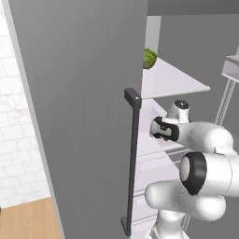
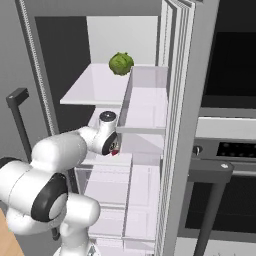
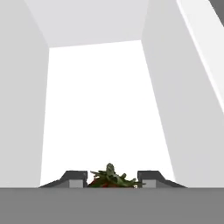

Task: Take the strawberry from the fridge and place it on top of the pancake, located on the dining counter.

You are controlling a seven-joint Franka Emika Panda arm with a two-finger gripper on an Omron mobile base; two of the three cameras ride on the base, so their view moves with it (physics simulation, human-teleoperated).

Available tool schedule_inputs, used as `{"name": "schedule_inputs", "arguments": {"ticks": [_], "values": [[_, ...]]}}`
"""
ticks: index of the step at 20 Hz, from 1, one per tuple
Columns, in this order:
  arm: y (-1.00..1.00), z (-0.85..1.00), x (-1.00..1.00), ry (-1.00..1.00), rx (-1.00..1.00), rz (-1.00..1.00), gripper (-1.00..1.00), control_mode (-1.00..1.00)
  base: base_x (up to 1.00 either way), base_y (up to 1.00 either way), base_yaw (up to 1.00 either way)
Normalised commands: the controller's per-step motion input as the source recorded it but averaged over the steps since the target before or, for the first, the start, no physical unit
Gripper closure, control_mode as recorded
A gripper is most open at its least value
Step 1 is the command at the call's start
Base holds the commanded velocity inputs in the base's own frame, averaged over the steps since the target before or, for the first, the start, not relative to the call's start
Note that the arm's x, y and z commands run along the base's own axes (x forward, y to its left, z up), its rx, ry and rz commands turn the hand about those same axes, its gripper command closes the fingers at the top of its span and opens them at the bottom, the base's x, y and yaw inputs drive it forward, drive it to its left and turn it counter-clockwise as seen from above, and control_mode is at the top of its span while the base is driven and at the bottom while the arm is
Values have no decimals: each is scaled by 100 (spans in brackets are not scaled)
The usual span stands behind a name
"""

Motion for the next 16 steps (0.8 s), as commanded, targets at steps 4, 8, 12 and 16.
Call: {"name": "schedule_inputs", "arguments": {"ticks": [4,8,12,16], "values": [[-1,73,-77,-2,0,-2,100,-100,0,0,0],[-1,86,-66,0,0,-1,100,-100,0,0,0],[-18,100,-57,0,1,-1,100,-100,0,0,0],[-16,89,-65,0,0,0,100,-100,0,0,0]]}}
